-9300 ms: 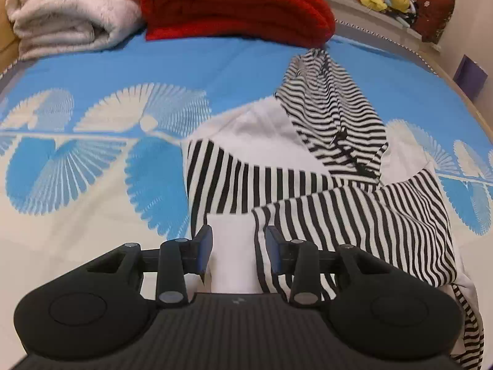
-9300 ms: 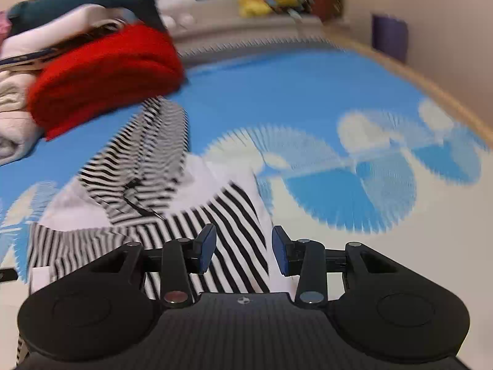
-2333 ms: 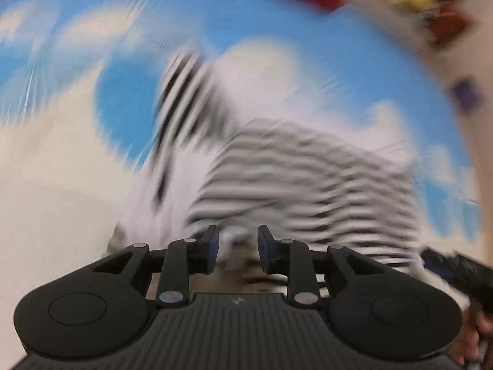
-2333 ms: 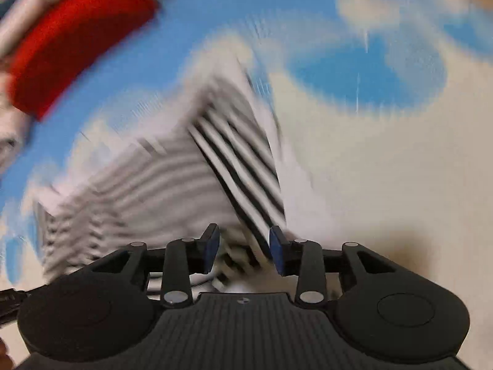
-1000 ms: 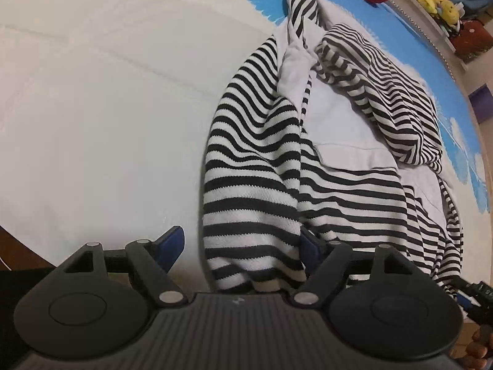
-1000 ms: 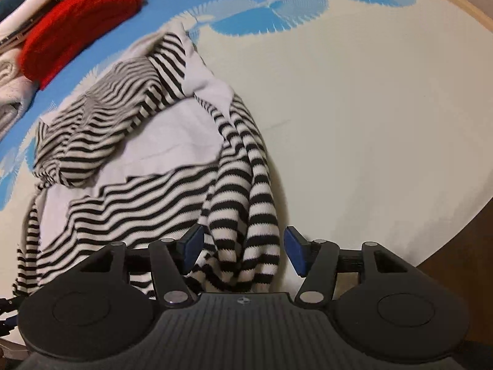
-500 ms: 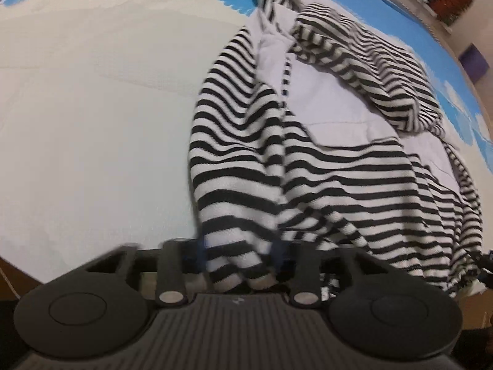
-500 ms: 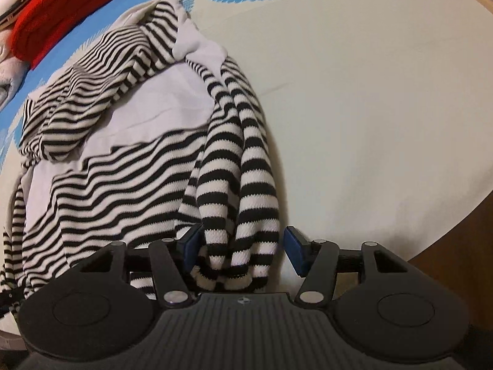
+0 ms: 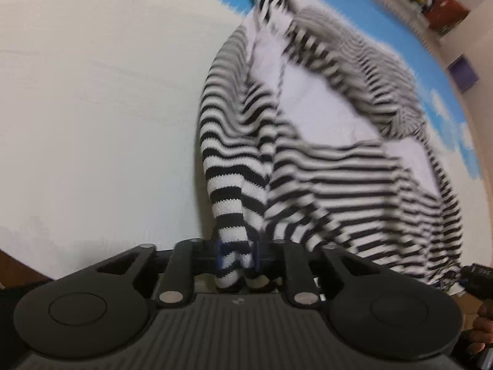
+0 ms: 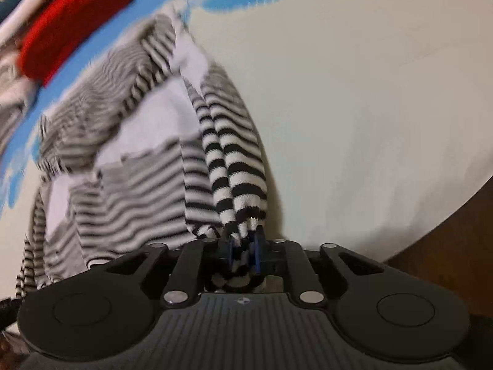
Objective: Fold small clothes
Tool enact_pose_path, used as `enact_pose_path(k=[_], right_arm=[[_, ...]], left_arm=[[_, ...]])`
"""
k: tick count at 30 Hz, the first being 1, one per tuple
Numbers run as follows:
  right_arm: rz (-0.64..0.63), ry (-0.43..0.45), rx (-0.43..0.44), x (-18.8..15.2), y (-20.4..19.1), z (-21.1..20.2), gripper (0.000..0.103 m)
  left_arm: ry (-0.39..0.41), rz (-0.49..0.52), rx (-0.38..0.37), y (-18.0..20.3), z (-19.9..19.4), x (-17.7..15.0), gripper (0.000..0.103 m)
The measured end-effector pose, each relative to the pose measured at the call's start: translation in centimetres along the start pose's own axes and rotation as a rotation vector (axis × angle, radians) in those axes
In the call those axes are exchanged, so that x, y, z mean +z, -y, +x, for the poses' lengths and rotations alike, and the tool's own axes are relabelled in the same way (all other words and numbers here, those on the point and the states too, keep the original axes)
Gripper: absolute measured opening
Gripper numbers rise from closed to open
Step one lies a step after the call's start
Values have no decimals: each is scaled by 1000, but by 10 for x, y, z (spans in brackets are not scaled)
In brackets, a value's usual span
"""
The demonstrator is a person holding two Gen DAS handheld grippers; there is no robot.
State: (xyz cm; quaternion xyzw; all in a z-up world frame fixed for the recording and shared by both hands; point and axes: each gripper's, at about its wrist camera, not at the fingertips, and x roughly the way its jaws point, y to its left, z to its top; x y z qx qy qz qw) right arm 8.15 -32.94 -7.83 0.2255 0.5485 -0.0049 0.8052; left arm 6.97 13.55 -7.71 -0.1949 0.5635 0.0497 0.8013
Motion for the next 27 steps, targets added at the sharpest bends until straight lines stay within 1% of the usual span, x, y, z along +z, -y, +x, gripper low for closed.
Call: enact_pose_path(k=[1,2,10,12,13,14,15,16,17,20,23,27], right_arm=[[-22,5,-21,-1,-3,1,26],[-37,12,-34,-2,-5,2,28],[-61,14,-59,-4,-12,4,28],[-72,16,-64,-4,-13,6,28],[-75,16,-64,-4,-14,6,28],[-79,16,-63,-4,-14,7,23],[-84,15,-59,-4,-15,8,12],[-91,15,-47,-4,-15,8,11],[-100,23,-41,-5,-17,8,10],[-129,49,-39,-6,-22,4,9],[-125,66,-25,-7,-22,-1,9],[-127,94,-10,-8,-20,-9,9]], left_arm=[[0,7,12,0,1,-1,32],[2,18,18,2,1,-1,32],[9,60,43,5,3,-3,32],[12,68,43,6,4,-4,29],[14,74,43,7,5,-4,25],[17,83,44,8,6,-4,19],[22,97,46,9,7,-5,15],[29,111,50,10,7,-5,11],[36,121,49,11,6,-5,9],[55,136,47,13,1,-6,8],[86,132,26,14,-10,-7,7],[116,159,19,18,-19,-10,7]])
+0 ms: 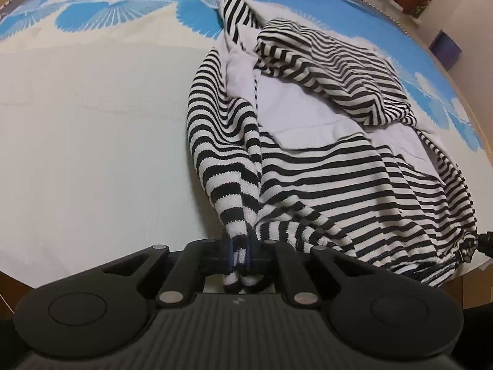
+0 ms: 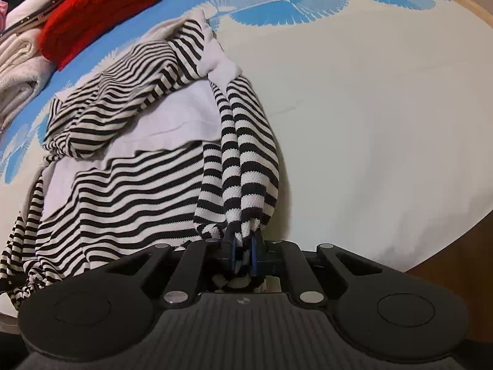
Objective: Fold small clothes
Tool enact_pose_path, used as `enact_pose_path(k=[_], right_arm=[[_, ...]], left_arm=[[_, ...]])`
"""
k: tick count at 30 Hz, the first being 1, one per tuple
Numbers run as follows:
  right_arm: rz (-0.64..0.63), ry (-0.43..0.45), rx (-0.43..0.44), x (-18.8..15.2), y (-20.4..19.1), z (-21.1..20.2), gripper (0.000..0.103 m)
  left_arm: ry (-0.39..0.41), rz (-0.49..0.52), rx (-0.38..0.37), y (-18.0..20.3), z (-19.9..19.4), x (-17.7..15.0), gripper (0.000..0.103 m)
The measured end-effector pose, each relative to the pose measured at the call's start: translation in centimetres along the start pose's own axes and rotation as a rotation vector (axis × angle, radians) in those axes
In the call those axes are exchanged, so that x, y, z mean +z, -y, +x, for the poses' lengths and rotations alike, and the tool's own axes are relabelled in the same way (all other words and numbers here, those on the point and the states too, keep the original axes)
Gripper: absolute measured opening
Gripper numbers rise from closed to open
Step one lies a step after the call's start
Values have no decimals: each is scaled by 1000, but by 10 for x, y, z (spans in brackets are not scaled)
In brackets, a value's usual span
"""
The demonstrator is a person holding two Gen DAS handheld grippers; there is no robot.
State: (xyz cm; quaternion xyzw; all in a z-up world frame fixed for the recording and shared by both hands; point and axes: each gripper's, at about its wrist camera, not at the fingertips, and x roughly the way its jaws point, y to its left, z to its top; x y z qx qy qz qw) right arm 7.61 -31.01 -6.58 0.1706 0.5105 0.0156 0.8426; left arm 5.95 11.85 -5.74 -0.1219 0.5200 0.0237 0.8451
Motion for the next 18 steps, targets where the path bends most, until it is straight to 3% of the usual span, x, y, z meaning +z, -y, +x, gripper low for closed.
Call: enact_pose_path(k=[6,11,18], right_arm=[[-5,4,-3,-2,3,-3,8],[6,99,52,1,2,-36,7],[14,302,246,4,19,-142,6]], left_arm=[[0,8,16,0,-1,-3,6],[91,85,-29,6,-36,5,5],[222,72,-247,-10,-141,17,5]])
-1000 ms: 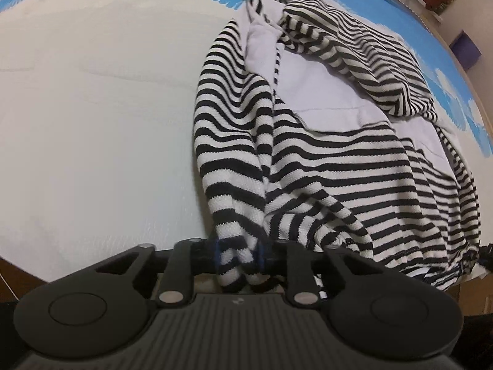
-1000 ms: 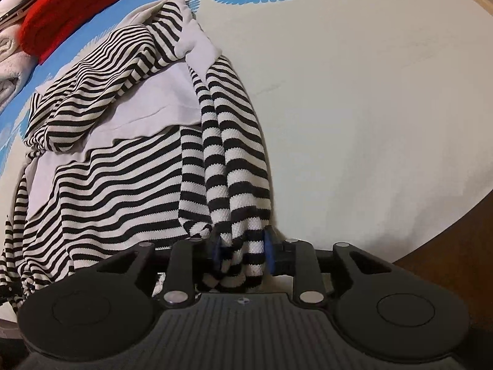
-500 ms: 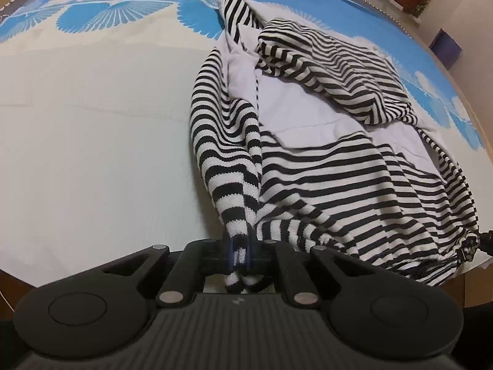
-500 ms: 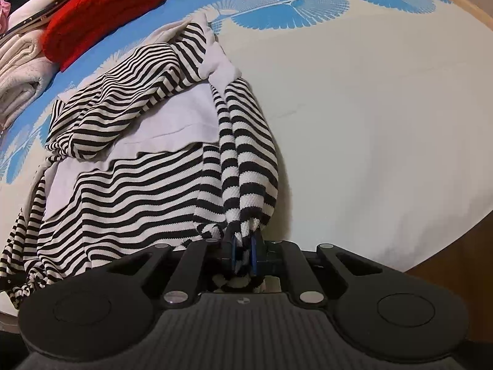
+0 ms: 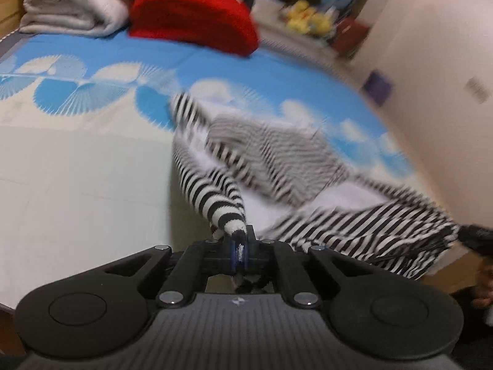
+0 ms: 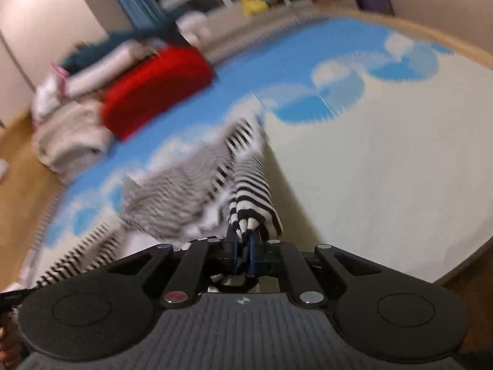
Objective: Fold small clothes
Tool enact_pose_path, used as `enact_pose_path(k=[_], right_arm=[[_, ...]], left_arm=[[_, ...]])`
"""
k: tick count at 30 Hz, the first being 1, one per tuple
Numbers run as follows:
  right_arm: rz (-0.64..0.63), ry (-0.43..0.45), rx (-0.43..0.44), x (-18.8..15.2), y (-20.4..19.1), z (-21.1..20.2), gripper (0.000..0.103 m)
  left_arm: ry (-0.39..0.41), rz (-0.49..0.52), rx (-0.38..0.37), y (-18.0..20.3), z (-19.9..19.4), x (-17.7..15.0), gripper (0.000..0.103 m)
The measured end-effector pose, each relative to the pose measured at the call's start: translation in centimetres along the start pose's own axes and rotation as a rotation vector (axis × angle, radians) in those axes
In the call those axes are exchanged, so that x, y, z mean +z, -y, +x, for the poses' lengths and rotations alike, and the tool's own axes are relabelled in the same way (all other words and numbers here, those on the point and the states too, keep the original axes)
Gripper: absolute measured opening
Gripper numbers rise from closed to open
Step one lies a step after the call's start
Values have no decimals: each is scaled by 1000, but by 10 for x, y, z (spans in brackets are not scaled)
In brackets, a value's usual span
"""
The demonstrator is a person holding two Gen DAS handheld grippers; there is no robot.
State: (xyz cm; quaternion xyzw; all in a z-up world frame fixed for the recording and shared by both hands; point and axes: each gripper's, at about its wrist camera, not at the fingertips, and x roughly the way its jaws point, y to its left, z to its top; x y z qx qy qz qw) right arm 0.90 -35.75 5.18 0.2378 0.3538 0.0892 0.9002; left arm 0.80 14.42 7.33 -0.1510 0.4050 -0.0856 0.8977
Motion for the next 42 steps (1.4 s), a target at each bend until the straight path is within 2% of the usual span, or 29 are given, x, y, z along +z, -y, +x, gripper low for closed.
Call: enact_pose_path(k=[2,5,8,10,12,15,17,19,20,21,23,25,26,27,29,31,32,33,36,39,42], right_arm=[[1,42,41,-1,-3,-32,6],[35,65,75,-10,-1,-71,6],[77,54,79,-15,3,-82,6],[91,41,64,-12,2,-74,6],[103,30,66,-1,2,-53,6],[132,-15,25,35,3,9,6],[165,-32,-10,68,8,65,8],[154,-53,-39,97,11,120,12],[150,-54,-74,106,13,141,20],[152,-40,-125,114,17,156,23],[133,28,-160,121,24,168,24],[80,63,-180,113,31,172,24],[68,22,-192,107,36,179,27],[66,-24,-192,102,39,184,27],[17,-60,-141,99,37,194,28],[-71,-110,-75,95,24,204,32],[-102,-135,-37,91,18,209,39],[-116,-168,-3,88,12,215,45],[-141,-279,101,79,-8,234,47],[-178,-337,127,71,-26,251,49],[-244,-377,70,62,-41,267,49]], left_arm=[[13,-5,-56,5,-30,0,5],[-21,-4,-74,10,-51,-6,5],[-65,-50,-85,5,-45,-7,5],[-85,-67,-82,-4,-28,3,5],[-110,-101,-63,-16,3,20,5],[-114,-227,-57,-44,78,72,5],[-126,-295,-66,-60,126,103,13],[-151,-339,16,-77,167,130,15],[-135,-353,46,-82,174,137,16],[-94,-350,51,-89,177,139,17],[-31,-329,40,-99,177,129,24],[-137,-367,80,-108,189,122,24],[-129,-347,58,-106,189,121,25],[-112,-285,35,-102,190,124,28],[-116,-163,26,-88,195,127,37],[-164,-57,-14,-75,207,125,49],[-197,-31,-48,-67,212,121,51],[-229,-7,-83,-60,218,118,51],[-234,94,-112,-31,222,109,53],[-217,133,-123,-16,234,105,55],[-237,196,-58,-3,251,102,53]])
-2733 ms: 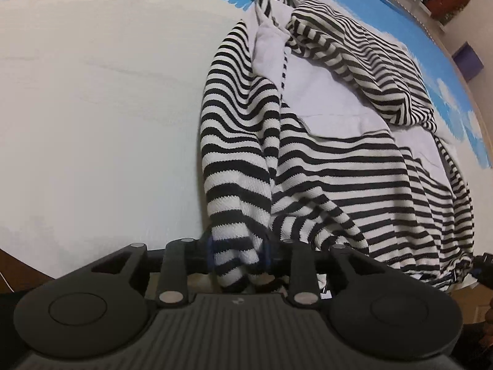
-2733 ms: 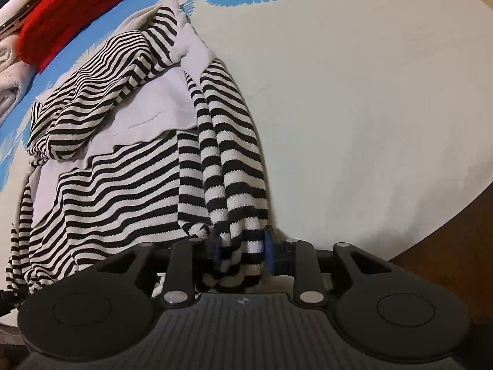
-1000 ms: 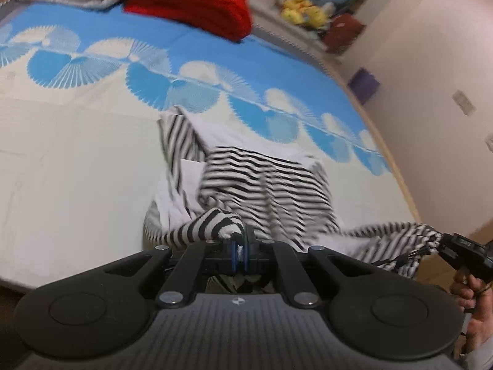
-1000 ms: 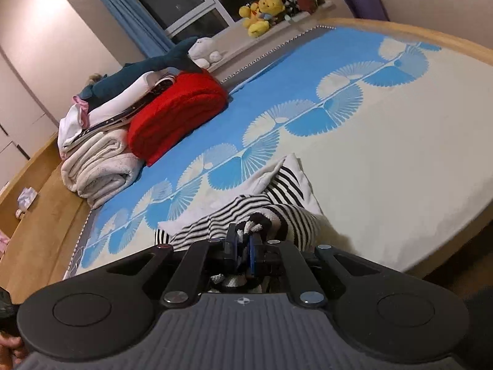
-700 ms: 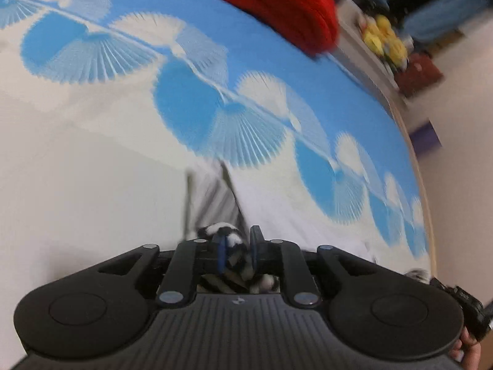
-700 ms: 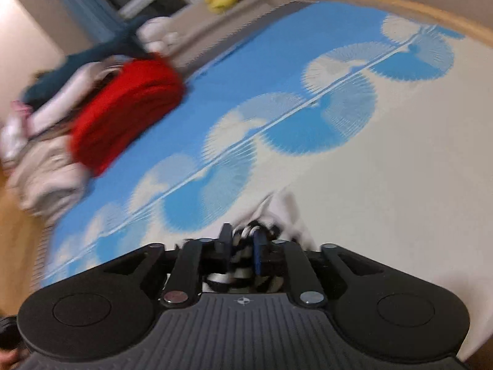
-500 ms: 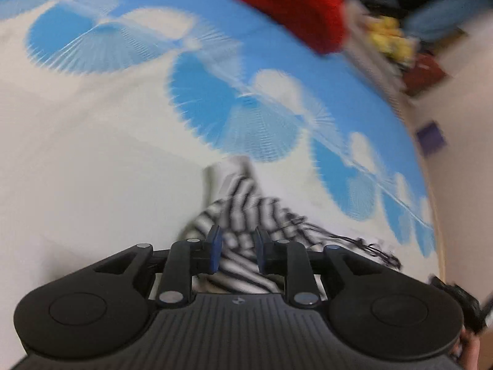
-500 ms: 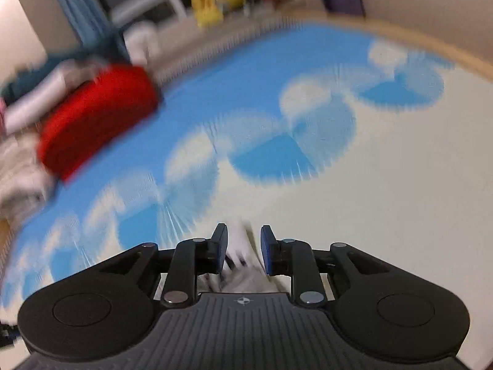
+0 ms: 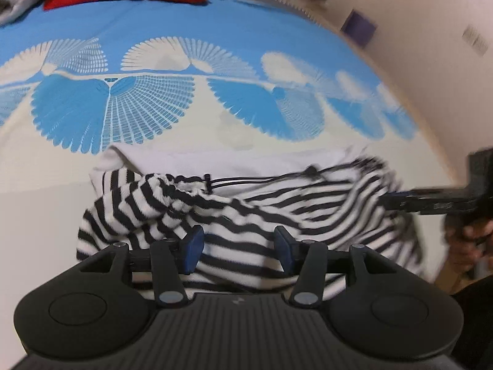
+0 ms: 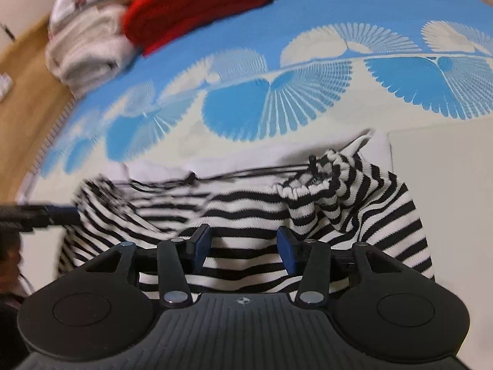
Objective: Fold small clothes
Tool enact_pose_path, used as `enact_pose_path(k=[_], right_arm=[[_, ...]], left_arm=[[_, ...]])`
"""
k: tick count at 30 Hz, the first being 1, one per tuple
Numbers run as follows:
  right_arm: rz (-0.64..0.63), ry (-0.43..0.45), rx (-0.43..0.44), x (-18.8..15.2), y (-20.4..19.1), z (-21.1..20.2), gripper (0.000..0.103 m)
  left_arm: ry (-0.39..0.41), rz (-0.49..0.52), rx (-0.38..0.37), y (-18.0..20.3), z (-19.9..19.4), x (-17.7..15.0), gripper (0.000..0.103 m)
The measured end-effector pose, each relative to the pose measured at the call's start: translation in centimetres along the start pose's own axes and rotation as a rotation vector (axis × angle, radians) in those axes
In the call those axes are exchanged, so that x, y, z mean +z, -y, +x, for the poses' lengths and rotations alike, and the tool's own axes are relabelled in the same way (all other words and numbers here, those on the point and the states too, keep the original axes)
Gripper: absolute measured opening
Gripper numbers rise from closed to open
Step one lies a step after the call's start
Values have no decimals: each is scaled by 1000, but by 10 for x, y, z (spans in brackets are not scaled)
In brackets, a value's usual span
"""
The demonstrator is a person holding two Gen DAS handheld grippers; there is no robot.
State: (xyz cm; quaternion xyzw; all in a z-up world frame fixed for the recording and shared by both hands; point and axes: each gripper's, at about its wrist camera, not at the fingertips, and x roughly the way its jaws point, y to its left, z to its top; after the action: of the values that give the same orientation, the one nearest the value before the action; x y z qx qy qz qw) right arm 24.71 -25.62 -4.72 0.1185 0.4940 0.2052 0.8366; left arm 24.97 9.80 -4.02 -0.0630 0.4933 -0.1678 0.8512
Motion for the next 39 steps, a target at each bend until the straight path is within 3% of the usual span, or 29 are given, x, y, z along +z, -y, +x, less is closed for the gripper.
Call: enact_pose_path(k=[1,2,4,6,9,11,13,15,16,18,19,20,21,23,25,27,31,32,33,34,35,37,39], right_arm=[[-18,-18,-17,-2,-1,5,45],[-36,-26,-36,-2,-4,7,27],[-54,-7,-41,1,-8,8,3],[-41,75,-35,11,-9,1,2],[55,299,-8,31,-5,-25,2],[54,408,-8,41,-10,-32,3],[0,388,-67,48,-19,-15,3],[-44,272,-152,51,-22,18,8],[-47,194,-180,51,-19,35,11],[-25,92,-185,49,-10,51,14],[-15,95,-169,49,-6,45,17],[-9,124,-146,52,-2,33,26],[-12,178,-125,54,2,16,40],[-17,276,-144,53,16,-11,50],[24,291,-203,52,38,-18,50],[87,237,-246,52,60,-9,50],[50,153,-285,48,69,18,50],[37,147,-285,47,69,21,43],[28,143,-274,48,67,25,19],[16,146,-255,48,64,25,6],[2,149,-250,49,61,24,1],[-10,193,-275,50,56,18,1],[12,301,-312,53,56,-3,0]], left_arm=[[-24,25,39,3,9,2,37],[-38,37,56,2,15,4,14],[-8,24,60,-3,14,11,4],[111,-27,65,-14,-2,22,4],[307,-169,97,-29,-26,36,4],[321,-212,118,-32,-20,40,4],[254,-200,153,-31,3,44,5],[123,-196,163,-35,31,44,22],[58,-206,135,-40,38,41,25],[29,-219,117,-49,32,40,25],[69,-224,94,-55,18,42,27],[124,-235,64,-61,2,42,36],[189,-258,40,-70,-14,41,41],[245,-324,32,-90,-33,37,46],[207,-368,34,-106,-30,31,46],[125,-330,47,-107,-15,28,46],[47,-195,178,-93,15,21,46],[37,-195,175,-93,18,19,42],[39,-203,171,-95,19,18,32],[50,-211,163,-95,18,19,7],[62,-217,154,-97,17,20,5],[148,-223,189,-96,4,28,4],[243,-217,224,-92,-10,33,4]])
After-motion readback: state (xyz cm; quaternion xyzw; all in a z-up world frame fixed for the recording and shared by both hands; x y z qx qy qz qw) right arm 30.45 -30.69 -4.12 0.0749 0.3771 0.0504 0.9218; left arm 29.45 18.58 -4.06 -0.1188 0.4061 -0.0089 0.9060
